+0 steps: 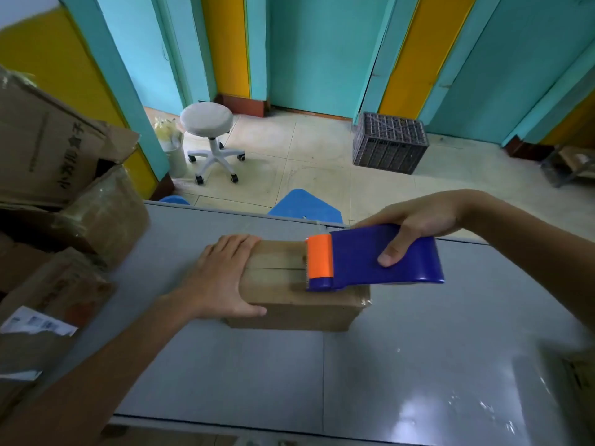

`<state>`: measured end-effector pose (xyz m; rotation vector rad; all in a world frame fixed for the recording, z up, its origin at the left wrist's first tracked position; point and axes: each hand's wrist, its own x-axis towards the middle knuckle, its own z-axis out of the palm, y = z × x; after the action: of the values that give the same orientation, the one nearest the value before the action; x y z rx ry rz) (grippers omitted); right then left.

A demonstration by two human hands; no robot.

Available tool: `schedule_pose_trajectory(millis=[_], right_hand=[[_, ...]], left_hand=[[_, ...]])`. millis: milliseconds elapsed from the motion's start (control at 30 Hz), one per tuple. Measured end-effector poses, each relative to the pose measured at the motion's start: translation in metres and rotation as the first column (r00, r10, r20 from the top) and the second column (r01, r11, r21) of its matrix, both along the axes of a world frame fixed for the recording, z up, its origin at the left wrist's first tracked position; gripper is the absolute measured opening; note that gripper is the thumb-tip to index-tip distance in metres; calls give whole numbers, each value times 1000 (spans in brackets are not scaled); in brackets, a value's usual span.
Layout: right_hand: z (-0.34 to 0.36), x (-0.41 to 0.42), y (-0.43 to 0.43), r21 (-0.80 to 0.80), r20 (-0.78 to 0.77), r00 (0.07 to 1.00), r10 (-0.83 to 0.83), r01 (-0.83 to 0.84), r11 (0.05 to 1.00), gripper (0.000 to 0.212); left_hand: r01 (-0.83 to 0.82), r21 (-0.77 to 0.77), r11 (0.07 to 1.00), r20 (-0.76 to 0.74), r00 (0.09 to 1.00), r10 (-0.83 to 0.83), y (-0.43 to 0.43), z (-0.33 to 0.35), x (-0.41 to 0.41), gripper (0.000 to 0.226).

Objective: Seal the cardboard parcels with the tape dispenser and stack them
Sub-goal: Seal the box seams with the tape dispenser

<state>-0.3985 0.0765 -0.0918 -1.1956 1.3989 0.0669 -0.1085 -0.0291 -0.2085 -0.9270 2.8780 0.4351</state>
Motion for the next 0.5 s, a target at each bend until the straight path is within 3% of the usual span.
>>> schedule_pose_trajectory(millis=[500], right_hand=[[-40,-100,93,23,153,973,-172,171,985,70]], left_hand=[[17,-9,1000,31,999,-17,2,0,-15,124]])
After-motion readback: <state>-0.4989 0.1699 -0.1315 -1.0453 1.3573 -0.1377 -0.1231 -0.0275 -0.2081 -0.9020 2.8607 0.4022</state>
